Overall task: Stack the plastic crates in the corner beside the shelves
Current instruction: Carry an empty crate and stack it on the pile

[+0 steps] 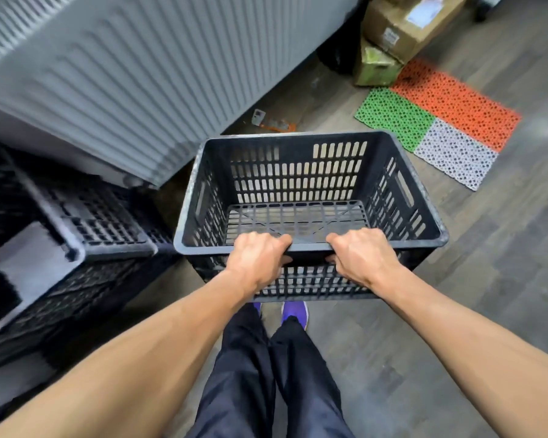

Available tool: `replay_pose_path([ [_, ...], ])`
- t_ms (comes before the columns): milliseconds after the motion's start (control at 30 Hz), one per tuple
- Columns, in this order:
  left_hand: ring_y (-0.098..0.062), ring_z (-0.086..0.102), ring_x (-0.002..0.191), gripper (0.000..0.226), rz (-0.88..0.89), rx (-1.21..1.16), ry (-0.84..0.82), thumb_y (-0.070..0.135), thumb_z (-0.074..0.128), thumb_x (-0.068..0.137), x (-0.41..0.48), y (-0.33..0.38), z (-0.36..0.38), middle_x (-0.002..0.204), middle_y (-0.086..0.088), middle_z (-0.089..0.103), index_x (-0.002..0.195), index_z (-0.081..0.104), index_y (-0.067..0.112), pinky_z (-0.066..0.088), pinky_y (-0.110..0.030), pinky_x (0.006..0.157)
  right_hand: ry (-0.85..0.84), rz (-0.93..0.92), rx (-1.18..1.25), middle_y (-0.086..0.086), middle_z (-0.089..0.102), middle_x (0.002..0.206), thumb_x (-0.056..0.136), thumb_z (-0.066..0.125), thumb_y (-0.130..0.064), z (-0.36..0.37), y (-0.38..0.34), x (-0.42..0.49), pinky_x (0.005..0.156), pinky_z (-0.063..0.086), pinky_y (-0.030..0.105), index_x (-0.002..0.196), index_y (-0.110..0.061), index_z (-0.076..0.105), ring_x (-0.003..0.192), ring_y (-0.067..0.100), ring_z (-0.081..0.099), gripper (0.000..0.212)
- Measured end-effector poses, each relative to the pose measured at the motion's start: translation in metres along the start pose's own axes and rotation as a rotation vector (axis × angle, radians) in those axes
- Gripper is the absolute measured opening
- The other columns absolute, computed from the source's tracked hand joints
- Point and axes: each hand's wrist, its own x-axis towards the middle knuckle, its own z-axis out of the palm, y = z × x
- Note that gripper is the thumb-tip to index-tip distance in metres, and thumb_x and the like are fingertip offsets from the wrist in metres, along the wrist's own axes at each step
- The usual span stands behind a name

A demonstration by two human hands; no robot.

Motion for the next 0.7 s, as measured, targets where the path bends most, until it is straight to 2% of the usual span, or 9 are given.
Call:
replay_pose_path([
  [300, -0.031, 0.068, 0.085, 0.029, -0.129, 0.056, 0.177, 0.047, 0.042, 0.099, -0.129, 0.004, -0.116, 0.094, -0.001, 0.072, 0.110, 0.050, 0.022, 0.031, -0.032, 0.058, 0.161, -0.155, -0.054, 0.005, 0.073, 0.084, 0.082, 0.049, -0.015, -0.128, -0.052, -0.066, 0.059, 0.034, 0.032, 0.113, -0.015, 0.059, 0.080, 0.031, 0.069, 0.032],
  [533, -0.022, 0.068, 0.076, 0.027, -0.187, 0.061, 0.325, 0.047, 0.042, 0.098, -0.201, 0.003, -0.172, 0.088, 0.004, 0.071, 0.101, 0.052, 0.022, 0.029, -0.030, 0.056, 0.264, -0.233, -0.080, 0.004, 0.072, 0.091, 0.087, 0.051, -0.029, -0.200, -0.085, -0.104, 0.062, 0.034, 0.034, 0.109, -0.018, 0.054, 0.087, 0.031, 0.068, 0.024],
  [700, -0.025, 0.067, 0.079, 0.024, -0.245, 0.042, 0.386, 0.045, 0.044, 0.098, -0.246, -0.002, -0.188, 0.086, 0.003, 0.070, 0.097, 0.050, 0.022, 0.033, -0.031, 0.057, 0.327, -0.280, -0.091, 0.003, 0.071, 0.095, 0.089, 0.050, -0.034, -0.232, -0.114, -0.127, 0.063, 0.035, 0.034, 0.105, -0.019, 0.050, 0.089, 0.030, 0.067, 0.022],
])
